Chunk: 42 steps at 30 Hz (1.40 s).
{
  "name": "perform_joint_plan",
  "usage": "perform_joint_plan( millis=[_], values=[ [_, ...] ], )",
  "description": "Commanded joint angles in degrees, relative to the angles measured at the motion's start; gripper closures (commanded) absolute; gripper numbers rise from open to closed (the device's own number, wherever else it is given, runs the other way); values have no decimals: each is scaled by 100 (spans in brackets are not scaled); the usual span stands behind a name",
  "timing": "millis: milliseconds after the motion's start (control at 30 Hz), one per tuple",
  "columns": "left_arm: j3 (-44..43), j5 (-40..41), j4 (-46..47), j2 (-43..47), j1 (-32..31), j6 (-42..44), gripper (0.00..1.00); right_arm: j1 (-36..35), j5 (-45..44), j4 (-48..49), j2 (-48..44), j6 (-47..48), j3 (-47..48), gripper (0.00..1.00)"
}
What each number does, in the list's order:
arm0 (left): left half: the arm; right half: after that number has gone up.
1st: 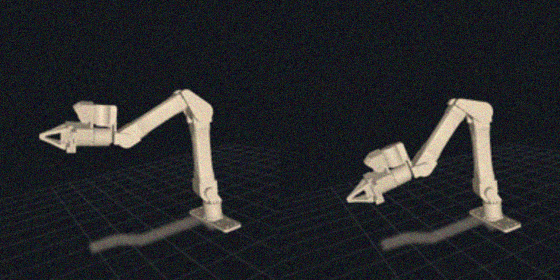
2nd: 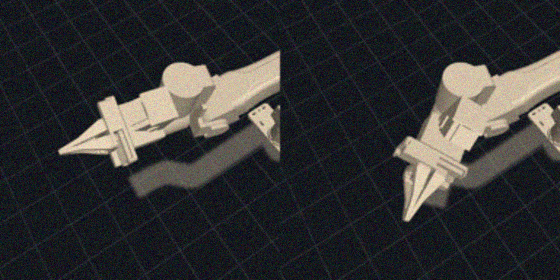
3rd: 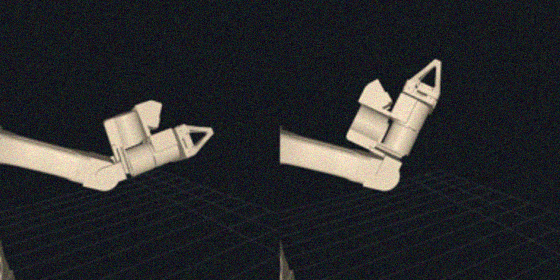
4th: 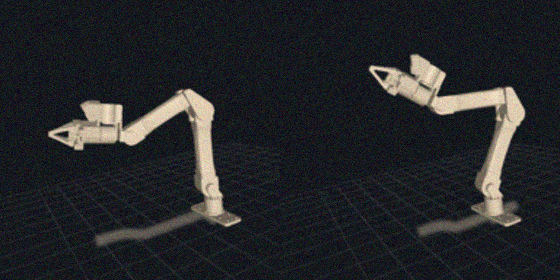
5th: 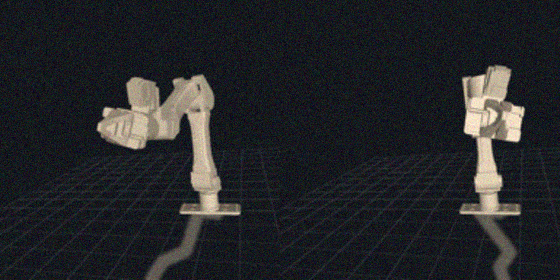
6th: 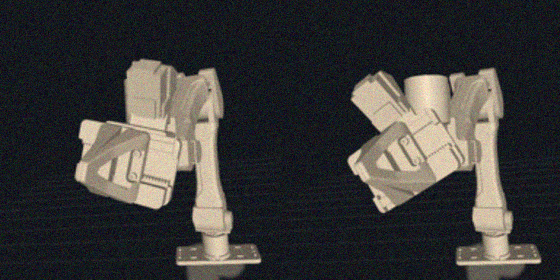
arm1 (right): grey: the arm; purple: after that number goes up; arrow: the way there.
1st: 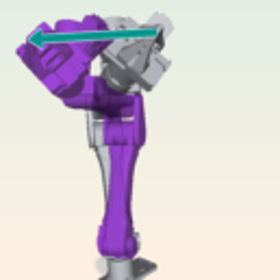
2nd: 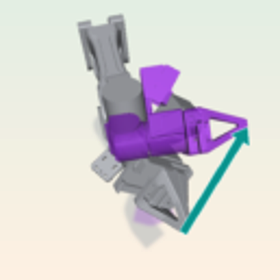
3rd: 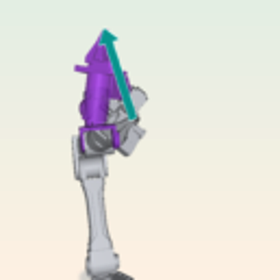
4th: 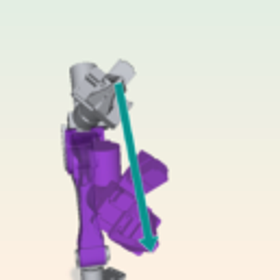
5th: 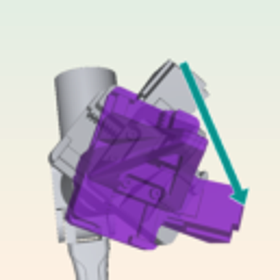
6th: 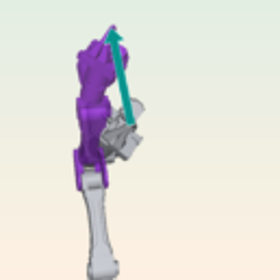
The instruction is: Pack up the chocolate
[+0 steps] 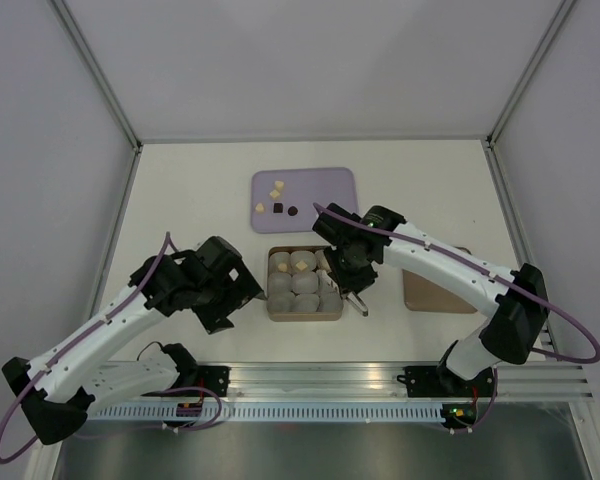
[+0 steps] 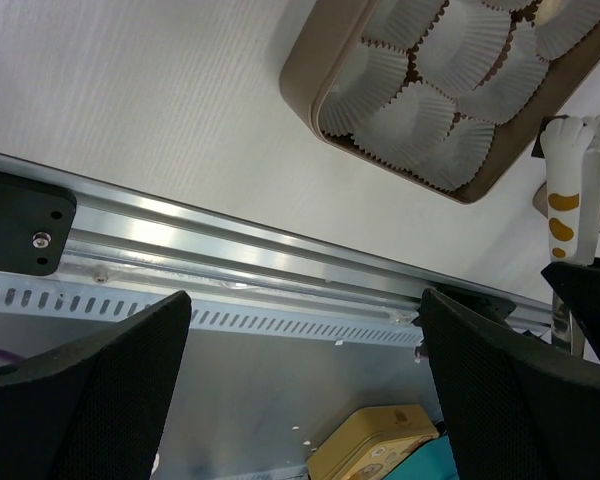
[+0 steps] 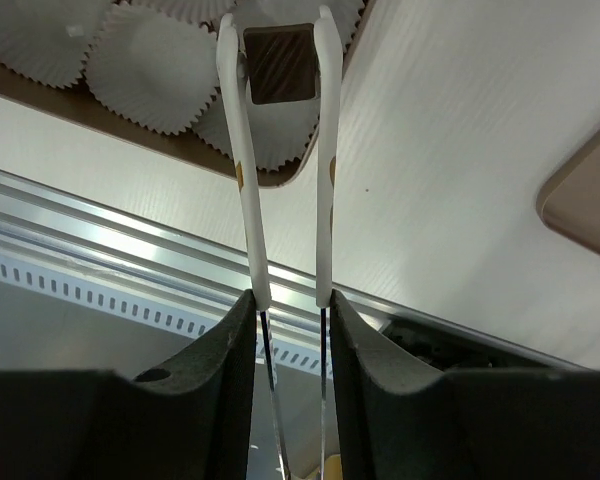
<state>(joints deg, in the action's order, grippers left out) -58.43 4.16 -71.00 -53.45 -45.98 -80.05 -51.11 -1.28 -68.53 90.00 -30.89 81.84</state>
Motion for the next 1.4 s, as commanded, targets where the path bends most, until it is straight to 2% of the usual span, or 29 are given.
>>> perform_joint_plan(
  millis=[0, 267, 633, 1367],
  values=[
    [-230, -311, -72, -147, 19, 183, 0, -74, 4, -117, -298, -277, -247, 76],
    [-397, -381, -80, -359, 19, 411, 0, -180, -136, 217, 97, -145, -72, 76],
    [-362, -627, -107, -253, 19, 279, 0, -206, -364, 358, 554, -83, 165, 73],
    [-370, -671, -212, -87, 19, 227, 0, -206, -487, 525, 545, -215, -274, 63]
  ],
)
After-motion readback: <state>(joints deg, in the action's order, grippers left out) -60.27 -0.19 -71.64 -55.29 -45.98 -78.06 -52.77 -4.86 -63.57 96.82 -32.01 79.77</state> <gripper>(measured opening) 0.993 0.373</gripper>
